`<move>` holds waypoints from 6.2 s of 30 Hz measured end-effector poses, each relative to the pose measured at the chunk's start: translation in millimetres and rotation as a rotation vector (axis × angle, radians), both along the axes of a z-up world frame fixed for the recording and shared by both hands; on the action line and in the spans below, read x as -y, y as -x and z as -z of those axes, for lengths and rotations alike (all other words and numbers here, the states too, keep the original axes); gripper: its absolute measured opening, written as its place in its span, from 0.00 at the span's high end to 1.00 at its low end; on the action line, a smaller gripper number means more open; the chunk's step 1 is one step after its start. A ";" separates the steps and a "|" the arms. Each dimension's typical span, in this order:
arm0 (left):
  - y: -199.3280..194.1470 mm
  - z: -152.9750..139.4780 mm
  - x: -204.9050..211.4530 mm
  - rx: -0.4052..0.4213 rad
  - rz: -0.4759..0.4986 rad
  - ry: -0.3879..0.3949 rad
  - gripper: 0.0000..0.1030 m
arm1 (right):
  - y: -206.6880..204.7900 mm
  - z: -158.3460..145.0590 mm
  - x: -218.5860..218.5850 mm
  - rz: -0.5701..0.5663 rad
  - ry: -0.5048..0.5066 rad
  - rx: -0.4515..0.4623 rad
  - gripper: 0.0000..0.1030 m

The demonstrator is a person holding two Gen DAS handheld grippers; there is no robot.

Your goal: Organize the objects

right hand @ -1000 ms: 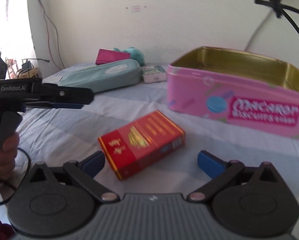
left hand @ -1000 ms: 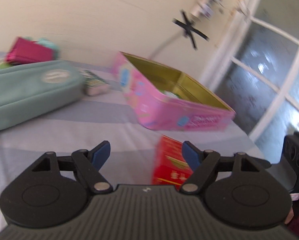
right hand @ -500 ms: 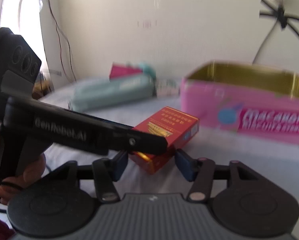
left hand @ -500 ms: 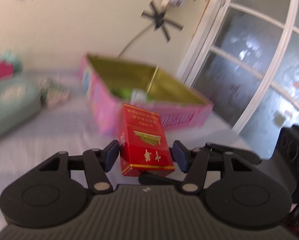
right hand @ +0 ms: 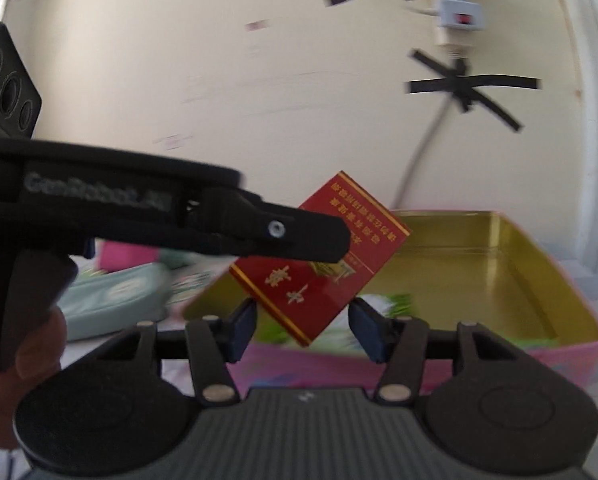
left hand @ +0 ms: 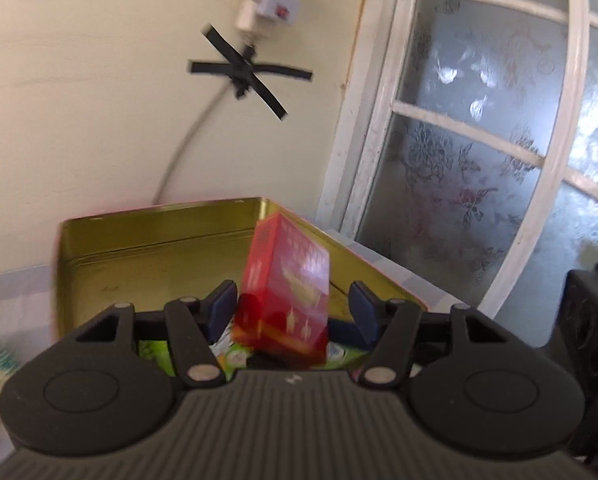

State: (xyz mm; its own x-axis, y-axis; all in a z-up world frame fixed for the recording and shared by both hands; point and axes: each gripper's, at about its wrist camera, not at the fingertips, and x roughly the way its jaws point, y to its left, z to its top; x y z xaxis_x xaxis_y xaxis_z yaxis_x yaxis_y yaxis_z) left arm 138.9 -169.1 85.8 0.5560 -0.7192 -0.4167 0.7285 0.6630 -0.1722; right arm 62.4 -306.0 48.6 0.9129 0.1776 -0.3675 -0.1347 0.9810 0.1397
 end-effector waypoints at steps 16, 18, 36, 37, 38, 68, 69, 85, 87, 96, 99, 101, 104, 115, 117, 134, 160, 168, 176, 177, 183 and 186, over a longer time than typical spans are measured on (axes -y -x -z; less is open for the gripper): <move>7.1 19.4 -20.2 0.093 -0.206 -0.055 0.24 | -4.0 23.6 28.7 0.273 0.015 0.096 0.40; 14.2 19.3 -32.5 0.107 -0.229 -0.055 0.23 | 1.7 21.4 23.6 0.273 0.008 0.113 0.40; 30.7 36.9 -118.3 0.080 -0.467 -0.138 0.23 | 55.2 19.8 -11.9 0.288 -0.091 0.137 0.36; 31.6 37.8 -122.7 0.077 -0.476 -0.134 0.23 | 57.0 21.4 -13.6 0.293 -0.096 0.130 0.35; 33.1 38.8 -125.9 0.076 -0.485 -0.136 0.23 | 58.6 23.6 -15.5 0.297 -0.099 0.122 0.35; 57.5 65.3 -124.4 0.193 -0.477 -0.107 0.17 | 79.6 30.6 -36.5 0.336 -0.110 0.177 0.26; 58.4 65.5 -123.6 0.198 -0.475 -0.108 0.17 | 79.6 30.9 -36.5 0.336 -0.112 0.174 0.26; 62.1 65.7 -124.2 0.207 -0.469 -0.093 0.11 | 75.9 31.6 -36.7 0.347 -0.112 0.140 0.25; 62.3 65.7 -125.3 0.204 -0.469 -0.089 0.11 | 75.0 31.5 -37.3 0.348 -0.105 0.136 0.25; 58.2 64.1 -139.3 0.130 -0.496 -0.038 0.11 | 69.5 31.2 -41.8 0.369 -0.056 0.105 0.23; 53.3 60.2 -155.7 0.077 -0.508 -0.020 0.11 | 67.6 30.4 -46.6 0.380 -0.019 0.098 0.23; 47.3 56.4 -174.7 0.049 -0.545 -0.021 0.12 | 65.4 28.4 -52.4 0.373 0.022 0.095 0.23; 40.4 53.6 -210.5 0.027 -0.613 -0.037 0.12 | 66.2 14.4 -65.1 0.316 0.050 0.122 0.23; 5.4 59.5 -299.9 -0.038 -0.949 -0.027 0.20 | -35.9 -42.8 -194.9 -0.143 0.159 0.012 0.30; 0.7 60.7 -325.0 -0.070 -1.044 0.017 0.24 | -69.3 -30.0 -223.9 -0.143 0.302 -0.073 0.36; 24.7 51.5 -346.8 -0.092 -1.057 0.230 0.17 | -197.8 28.1 -241.1 -0.176 0.350 -0.472 0.26; 81.1 37.9 -271.7 0.008 -0.759 0.173 0.16 | 66.6 42.3 -145.8 -0.191 0.194 -0.230 0.30; 69.1 62.4 -183.7 -0.131 -0.350 0.018 0.15 | 82.0 41.8 -122.5 -0.042 0.181 -0.195 0.24; 65.6 84.5 -164.8 -0.279 -0.232 0.003 0.23 | 85.8 37.8 -122.2 -0.161 0.177 -0.153 0.27; 67.7 83.6 -160.9 -0.254 -0.234 -0.003 0.25 | 82.0 38.4 -126.4 -0.195 0.179 -0.163 0.30; 64.9 51.1 -143.7 -0.169 -0.203 0.009 0.25 | 66.3 32.3 -126.4 -0.212 0.111 -0.163 0.58; 59.1 20.6 -128.3 -0.073 -0.163 0.051 0.22 | 73.8 17.3 -117.7 -0.162 0.118 -0.036 0.59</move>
